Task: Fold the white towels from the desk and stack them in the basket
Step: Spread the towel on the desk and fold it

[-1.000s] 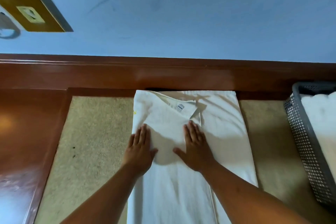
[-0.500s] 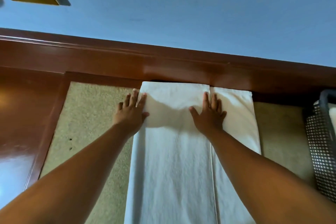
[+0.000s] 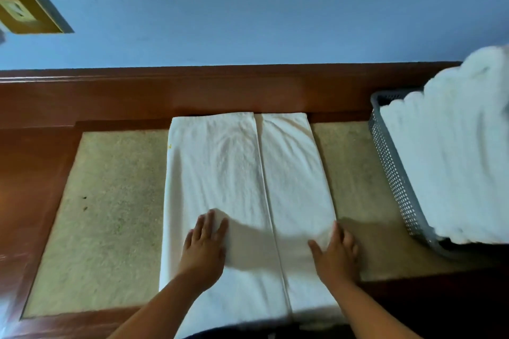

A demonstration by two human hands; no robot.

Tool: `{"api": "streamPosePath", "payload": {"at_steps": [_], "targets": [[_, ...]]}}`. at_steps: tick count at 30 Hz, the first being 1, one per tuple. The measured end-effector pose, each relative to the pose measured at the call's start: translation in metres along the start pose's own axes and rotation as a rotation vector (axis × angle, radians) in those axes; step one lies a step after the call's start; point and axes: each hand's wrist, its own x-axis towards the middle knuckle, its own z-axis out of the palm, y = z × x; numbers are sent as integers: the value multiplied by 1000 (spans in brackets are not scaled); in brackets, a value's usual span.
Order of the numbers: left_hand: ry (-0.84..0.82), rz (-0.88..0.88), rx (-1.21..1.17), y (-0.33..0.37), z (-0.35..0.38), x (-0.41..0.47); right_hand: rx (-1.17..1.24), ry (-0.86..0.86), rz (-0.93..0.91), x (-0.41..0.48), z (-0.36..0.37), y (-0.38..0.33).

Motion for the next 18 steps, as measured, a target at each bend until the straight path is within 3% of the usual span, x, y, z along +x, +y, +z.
{"api": "streamPosePath", "payload": {"at_steps": [6,13,18], "targets": [[-99,-47,25,48,21,-67,289,-159,-24,-28,-5,46],[-129,-114,-10,72,47,-132,212,-292,-53,-59,-15,97],[-141,-155,-46,79,59,-161,463,-302,-20,-68,-3,125]]}}
